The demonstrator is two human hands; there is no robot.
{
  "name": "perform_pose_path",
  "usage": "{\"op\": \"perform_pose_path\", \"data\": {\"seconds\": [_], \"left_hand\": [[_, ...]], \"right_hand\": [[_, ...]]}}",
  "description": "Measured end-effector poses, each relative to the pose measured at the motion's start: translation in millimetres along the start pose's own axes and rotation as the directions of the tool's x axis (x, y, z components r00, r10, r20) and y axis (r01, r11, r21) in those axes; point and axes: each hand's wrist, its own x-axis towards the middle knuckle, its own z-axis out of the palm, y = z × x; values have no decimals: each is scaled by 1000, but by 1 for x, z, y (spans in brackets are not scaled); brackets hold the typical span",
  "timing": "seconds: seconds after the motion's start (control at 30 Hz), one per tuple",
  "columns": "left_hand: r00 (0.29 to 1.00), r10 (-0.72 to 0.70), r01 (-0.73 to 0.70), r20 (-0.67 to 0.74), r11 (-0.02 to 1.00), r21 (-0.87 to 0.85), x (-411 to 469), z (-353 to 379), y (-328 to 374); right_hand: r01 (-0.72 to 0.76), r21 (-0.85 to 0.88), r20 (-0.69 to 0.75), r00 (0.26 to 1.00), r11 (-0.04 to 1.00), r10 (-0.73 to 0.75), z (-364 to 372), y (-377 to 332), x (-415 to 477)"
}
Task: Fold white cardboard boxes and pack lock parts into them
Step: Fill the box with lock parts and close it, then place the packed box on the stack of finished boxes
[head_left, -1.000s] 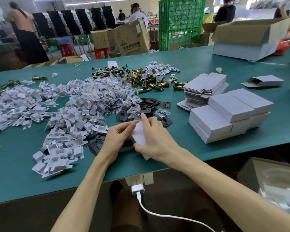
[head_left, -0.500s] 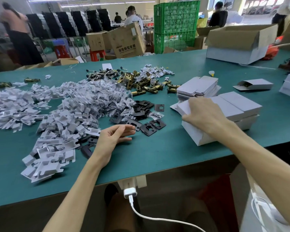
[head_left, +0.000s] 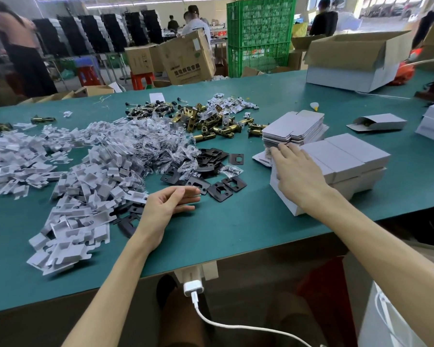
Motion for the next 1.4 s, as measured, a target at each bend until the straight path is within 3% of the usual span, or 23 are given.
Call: {"op": "perform_pose_path", "data": {"seconds": [0.33,0.63,0.8,1.1,1.17,1.3,1.4], "left_hand": [[1000,-8,8,-20,1000,24,-2,4,3],[999,-21,20,-46,1000,-19,-1,4,6],[999,-31,30,-35,999,-36,1,4,5],[999,-29,28,-41,999,-28,0,4,5],[999,-24,23,-41,999,-22,-1,5,6],[999,-16,15,-41,1000,-17,-1,4,6],[999,-12,11,-34,999,-40,-1,3,5]], "right_hand": [[-31,1,-23,999,1000,31,-16,-15,50],[-249,3,176,953,968,245,-3,-10,112],[-124,-61,47,991,990,127,-6,-12,106],[-69,-51,-157,986,996,60,-19,-7,98],[-8,17,-308,951,1000,13,-26,-11,94],[354,194,-588,789,915,-180,-38,-36,75],[447,463,-625,777,765,-76,-39,-71,60]]}}
